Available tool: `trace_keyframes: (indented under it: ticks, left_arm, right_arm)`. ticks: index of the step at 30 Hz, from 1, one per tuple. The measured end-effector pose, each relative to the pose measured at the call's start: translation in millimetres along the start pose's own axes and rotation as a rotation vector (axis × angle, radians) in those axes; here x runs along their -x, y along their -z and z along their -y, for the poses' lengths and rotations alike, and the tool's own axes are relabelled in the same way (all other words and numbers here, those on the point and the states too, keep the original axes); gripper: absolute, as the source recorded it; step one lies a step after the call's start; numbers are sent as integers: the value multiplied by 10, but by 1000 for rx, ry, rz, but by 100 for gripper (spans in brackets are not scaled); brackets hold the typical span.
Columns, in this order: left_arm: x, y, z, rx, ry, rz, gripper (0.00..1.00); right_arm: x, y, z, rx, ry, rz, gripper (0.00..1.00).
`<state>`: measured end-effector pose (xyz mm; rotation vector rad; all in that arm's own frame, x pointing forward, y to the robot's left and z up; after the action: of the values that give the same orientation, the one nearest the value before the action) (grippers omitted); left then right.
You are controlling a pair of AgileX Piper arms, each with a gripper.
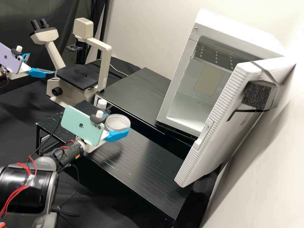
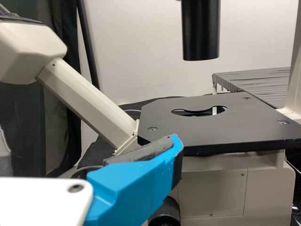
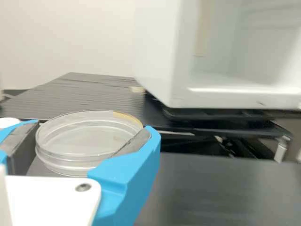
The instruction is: Move the petri dish to the bench.
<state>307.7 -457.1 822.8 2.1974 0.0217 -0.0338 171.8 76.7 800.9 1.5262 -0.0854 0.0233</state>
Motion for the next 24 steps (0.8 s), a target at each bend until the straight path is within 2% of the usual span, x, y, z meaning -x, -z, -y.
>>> trace_keyframes:
  ticks: [8,14,16,21,22,24]
  left_arm:
    - [0,0,0,0,0,0,100]
    - [0,0,0,0,0,0,100]
    - [0,0,0,0,0,0,100]
    - [0,0,0,0,0,0,100]
    - [0,0,0,0,0,0,100]
    - [0,0,0,0,0,0,100]
  right_arm:
    - [84,-214,11,21,1,72,0]
    - [85,-263,128,64,55,86,0]
    - [90,-275,136,76,51,81,0]
    - [87,-272,131,67,37,74,0]
    - [87,-272,131,67,37,74,100]
    - [86,-273,135,70,39,74,100]
